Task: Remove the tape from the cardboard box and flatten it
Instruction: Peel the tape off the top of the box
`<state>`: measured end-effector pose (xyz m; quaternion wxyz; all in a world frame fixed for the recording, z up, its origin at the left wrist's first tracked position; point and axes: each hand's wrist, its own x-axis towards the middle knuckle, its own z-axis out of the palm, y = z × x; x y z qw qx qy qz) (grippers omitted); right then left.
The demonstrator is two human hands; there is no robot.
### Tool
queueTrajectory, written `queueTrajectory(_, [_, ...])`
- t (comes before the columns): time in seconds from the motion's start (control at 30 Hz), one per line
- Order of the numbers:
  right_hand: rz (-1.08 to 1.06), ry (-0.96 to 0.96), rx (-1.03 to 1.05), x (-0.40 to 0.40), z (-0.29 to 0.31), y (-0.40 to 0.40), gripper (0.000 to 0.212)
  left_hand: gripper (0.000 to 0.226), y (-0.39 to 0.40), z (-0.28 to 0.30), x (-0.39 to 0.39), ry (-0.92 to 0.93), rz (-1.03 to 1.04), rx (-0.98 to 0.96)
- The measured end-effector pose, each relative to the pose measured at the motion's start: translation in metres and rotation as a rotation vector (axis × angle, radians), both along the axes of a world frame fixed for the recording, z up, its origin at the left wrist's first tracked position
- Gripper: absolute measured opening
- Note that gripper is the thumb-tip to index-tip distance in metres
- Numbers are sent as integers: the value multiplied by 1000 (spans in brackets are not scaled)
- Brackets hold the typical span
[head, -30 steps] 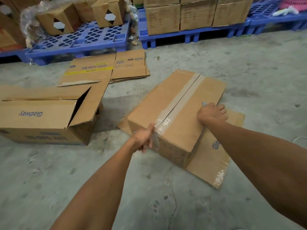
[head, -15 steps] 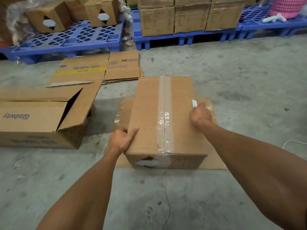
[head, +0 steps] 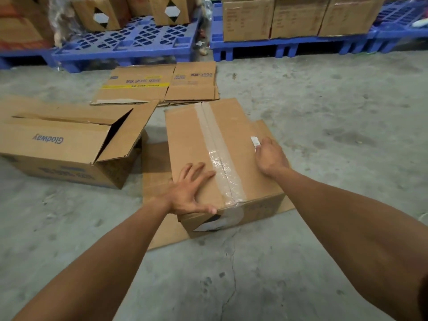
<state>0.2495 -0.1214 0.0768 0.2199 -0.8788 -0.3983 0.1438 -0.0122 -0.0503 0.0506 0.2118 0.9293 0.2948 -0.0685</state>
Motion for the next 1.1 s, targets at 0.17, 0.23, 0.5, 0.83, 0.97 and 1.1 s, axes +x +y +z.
queueTrajectory(0.17, [91,-5,1,5,6,-11,22,121,0,8,14,181,-52,46])
queueTrajectory(0.23, [154,13,-52,2,8,-11,17,119,-6,9,31,198,-7,71])
queueTrajectory(0.5, [165,-64,-126,3,14,-22,24,115,-30,5,92,114,170,113])
queueTrajectory(0.83, [190,-154,-89,-4,16,-12,27,114,-25,17,104,147,168,73])
queueTrajectory(0.97, [188,-285,-88,-13,12,2,26,114,-24,18,107,143,170,60])
queueTrajectory(1.1, [210,-378,-102,-17,9,13,22,115,-22,23,111,161,172,28])
